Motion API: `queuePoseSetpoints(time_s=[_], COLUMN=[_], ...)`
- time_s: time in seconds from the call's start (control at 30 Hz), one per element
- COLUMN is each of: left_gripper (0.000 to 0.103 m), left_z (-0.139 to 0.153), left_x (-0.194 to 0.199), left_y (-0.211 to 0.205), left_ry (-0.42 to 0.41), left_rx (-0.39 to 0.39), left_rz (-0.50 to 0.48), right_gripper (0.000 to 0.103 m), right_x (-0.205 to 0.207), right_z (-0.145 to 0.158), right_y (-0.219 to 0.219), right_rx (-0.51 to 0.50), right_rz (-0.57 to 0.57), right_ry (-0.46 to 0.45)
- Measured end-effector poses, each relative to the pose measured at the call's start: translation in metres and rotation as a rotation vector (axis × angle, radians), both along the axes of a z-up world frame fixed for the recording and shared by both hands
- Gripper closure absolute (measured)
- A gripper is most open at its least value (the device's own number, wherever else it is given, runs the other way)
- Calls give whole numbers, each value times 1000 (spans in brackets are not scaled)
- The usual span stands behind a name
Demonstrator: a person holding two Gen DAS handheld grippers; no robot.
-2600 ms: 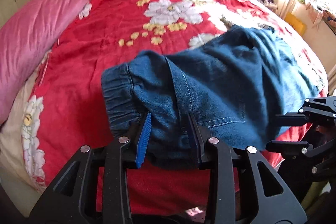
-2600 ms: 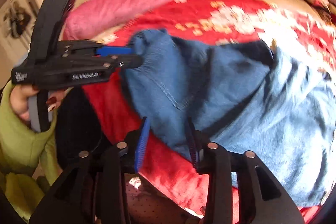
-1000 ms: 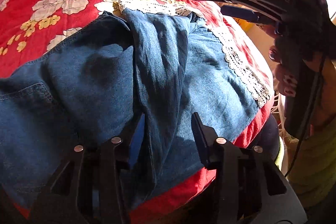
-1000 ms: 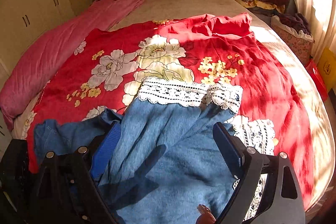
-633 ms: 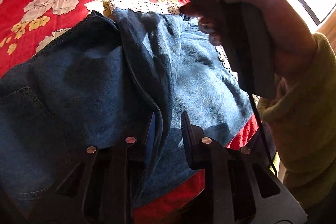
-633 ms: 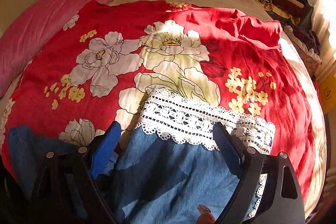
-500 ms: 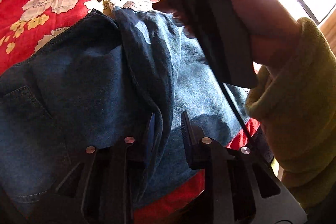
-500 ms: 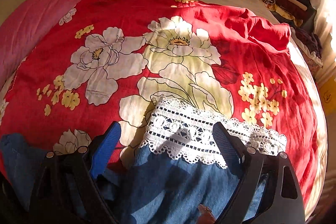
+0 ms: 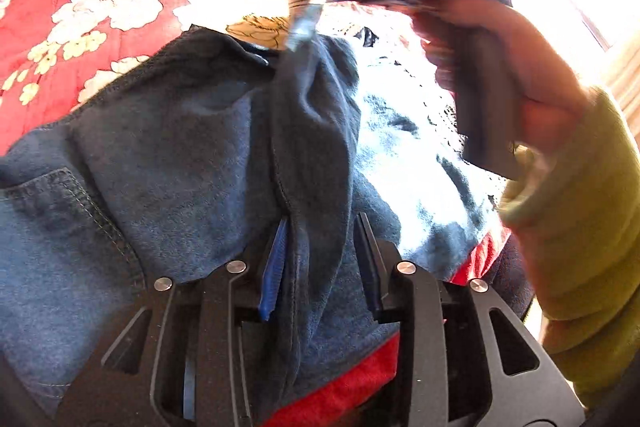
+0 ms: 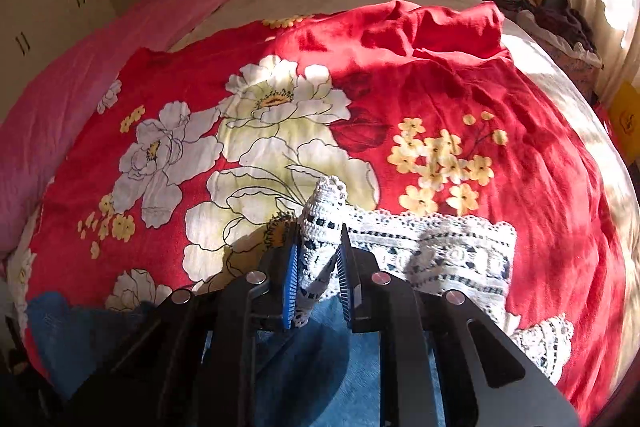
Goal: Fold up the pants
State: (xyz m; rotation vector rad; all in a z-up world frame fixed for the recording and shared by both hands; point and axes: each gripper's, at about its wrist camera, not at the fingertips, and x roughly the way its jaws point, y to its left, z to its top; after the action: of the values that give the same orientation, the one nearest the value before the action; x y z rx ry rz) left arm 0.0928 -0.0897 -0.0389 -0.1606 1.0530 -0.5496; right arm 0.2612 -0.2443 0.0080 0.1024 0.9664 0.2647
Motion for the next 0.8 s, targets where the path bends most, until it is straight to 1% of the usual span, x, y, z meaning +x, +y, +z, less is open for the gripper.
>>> queuePoseSetpoints(time_s=[0.07, 0.1, 0.13, 0.2, 0.27, 0.4, 0.5, 0.57, 0.8], left_gripper=[77, 79, 82, 97, 103, 103, 103, 103, 103], left_z=[0, 1, 2, 5, 7, 16, 19, 18, 18], left_x=[1, 1, -1, -6, -12, -23, -27, -21, -36], left_y=[1, 1, 0, 0, -4, -4, -5, -6, -14], left_ry=[-17, -31, -46, -70, -98, -152, -171, -178, -190], left_rx=[28, 53, 75, 109, 140, 182, 198, 208, 245], left_rz=[0, 2, 3, 4, 5, 4, -6, -13, -47], right_gripper=[86, 86, 86, 86, 86, 86, 86, 86, 86], right_x=[-15, -23, -32, -50, -68, -103, -132, -148, -195], right_z=[12, 18, 23, 30, 34, 34, 30, 25, 2], right_y=[-24, -32, -42, -61, -81, -116, -136, -145, -164], right_rx=[41, 52, 64, 96, 138, 191, 168, 176, 181], right_rz=[-21, -29, -37, -60, -86, -133, -165, -173, -203], right_ry=[-16, -26, -37, -52, -55, -52, -48, -36, 23])
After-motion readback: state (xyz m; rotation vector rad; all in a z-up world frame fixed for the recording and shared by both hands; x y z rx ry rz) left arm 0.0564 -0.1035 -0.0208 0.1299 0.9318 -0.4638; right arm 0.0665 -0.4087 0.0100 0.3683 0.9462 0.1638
